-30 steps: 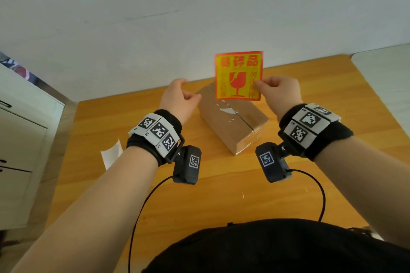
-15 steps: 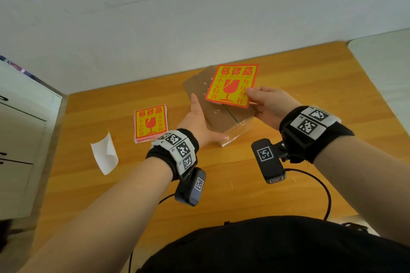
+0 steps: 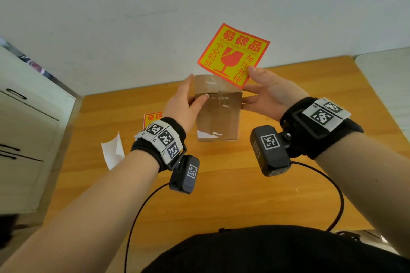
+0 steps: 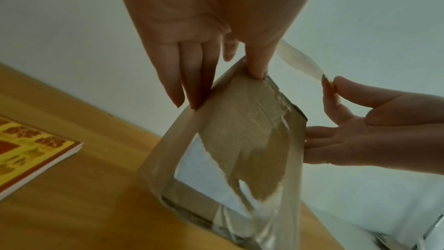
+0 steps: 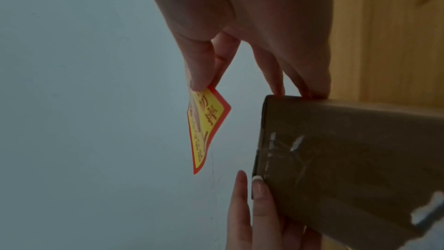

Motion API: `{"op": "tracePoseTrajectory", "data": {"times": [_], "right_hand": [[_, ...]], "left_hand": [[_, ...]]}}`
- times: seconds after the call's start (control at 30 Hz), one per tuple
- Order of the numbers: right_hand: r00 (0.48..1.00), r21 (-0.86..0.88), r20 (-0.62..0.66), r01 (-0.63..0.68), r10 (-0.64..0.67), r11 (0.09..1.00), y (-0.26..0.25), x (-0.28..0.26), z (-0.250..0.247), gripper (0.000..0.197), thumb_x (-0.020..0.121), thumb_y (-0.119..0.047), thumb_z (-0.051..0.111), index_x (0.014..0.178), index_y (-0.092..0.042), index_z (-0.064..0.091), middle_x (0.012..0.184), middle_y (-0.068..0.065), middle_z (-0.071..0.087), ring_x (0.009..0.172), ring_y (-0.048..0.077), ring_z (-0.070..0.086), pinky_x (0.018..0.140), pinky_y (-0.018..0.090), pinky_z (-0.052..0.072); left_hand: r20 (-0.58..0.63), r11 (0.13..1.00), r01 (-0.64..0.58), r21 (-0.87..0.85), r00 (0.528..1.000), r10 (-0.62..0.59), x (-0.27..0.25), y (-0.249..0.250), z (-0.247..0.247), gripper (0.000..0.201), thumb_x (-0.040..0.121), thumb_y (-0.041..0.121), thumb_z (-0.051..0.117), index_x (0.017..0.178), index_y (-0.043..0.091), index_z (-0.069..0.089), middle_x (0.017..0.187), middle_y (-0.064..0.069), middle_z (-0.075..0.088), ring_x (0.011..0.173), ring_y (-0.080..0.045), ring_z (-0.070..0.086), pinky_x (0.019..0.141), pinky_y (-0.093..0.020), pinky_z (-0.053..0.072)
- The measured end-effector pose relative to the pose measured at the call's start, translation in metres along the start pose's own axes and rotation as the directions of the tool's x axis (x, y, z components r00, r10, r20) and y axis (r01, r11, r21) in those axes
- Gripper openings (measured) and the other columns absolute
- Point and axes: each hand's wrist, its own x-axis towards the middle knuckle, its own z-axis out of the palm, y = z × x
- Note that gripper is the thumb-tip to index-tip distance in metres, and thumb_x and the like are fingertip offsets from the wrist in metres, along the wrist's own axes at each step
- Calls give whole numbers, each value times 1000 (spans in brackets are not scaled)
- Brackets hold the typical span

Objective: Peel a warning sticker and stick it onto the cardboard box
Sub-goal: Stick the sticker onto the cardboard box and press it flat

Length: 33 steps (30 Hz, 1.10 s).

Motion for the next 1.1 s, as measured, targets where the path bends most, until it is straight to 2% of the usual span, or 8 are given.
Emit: {"op": "tracePoseTrajectory", "data": {"times": [0.2,0.37,0.47,0.67,0.77,0.87,0.97,1.1], "right_hand": [[999,4,45,9,-9,1000,-14,7,14,13,90,-30,58,95,-18,59,133,17,57,122,49,49,108,58,33],[999,7,45,18,-19,1000,-9,14,19,21,92,-26,56,108,-15,52,131,16,59,120,39,55,112,52,32],[999,21,27,20,-20,1000,-7,18,18,20,91,-26,57,106,-13,55,134,16,57,130,41,44,114,52,28],[1000,39,9,17,-18,999,-5,25,15,19,91,-27,58,106,-15,57,135,16,55,135,43,37,115,53,26],[1000,43,0,22,-22,999,-4,24,15,18,92,-27,57,105,-16,56,136,16,53,133,42,39,113,51,30],[1000,49,-3,7,-7,999,-3,22,16,15,92,-27,55,102,-16,56,137,16,52,133,44,37,109,51,33],[1000,64,-13,-13,14,998,1,22,16,14,93,-27,55,101,-16,55,137,17,52,134,43,37,114,51,30],[998,104,-66,23,-16,994,1,22,12,10,92,-24,56,98,-16,55,130,13,57,130,33,45,114,46,31]], "left_hand": [[31,995,94,-22,995,-94,17,2,-20,51,97,35,41,146,25,30,147,-8,43,122,-27,53,93,-32,48],[117,984,152,-95,983,-141,19,-4,-23,68,91,28,56,149,21,20,140,-14,50,121,-28,56,99,-37,49],[76,995,99,12,992,-99,21,-3,-20,73,88,30,61,148,16,21,139,-9,52,119,-25,57,93,-33,48],[45,961,-72,268,997,62,29,-8,-17,47,91,35,52,136,27,43,133,-4,51,102,-14,60,90,-31,48],[134,943,-124,308,987,86,33,-10,-16,54,91,48,43,139,24,41,143,-4,44,123,-17,50,102,-34,41],[201,933,-90,347,979,19,35,-5,-14,90,75,75,39,146,22,28,150,-2,35,134,-20,40,108,-41,40],[168,860,-101,499,986,18,38,1,-11,111,55,92,34,140,21,33,139,-3,46,124,-22,50,97,-44,48],[132,768,-126,628,990,55,39,11,-9,92,59,89,36,120,20,50,112,-1,60,100,-21,61,78,-36,54]]}}
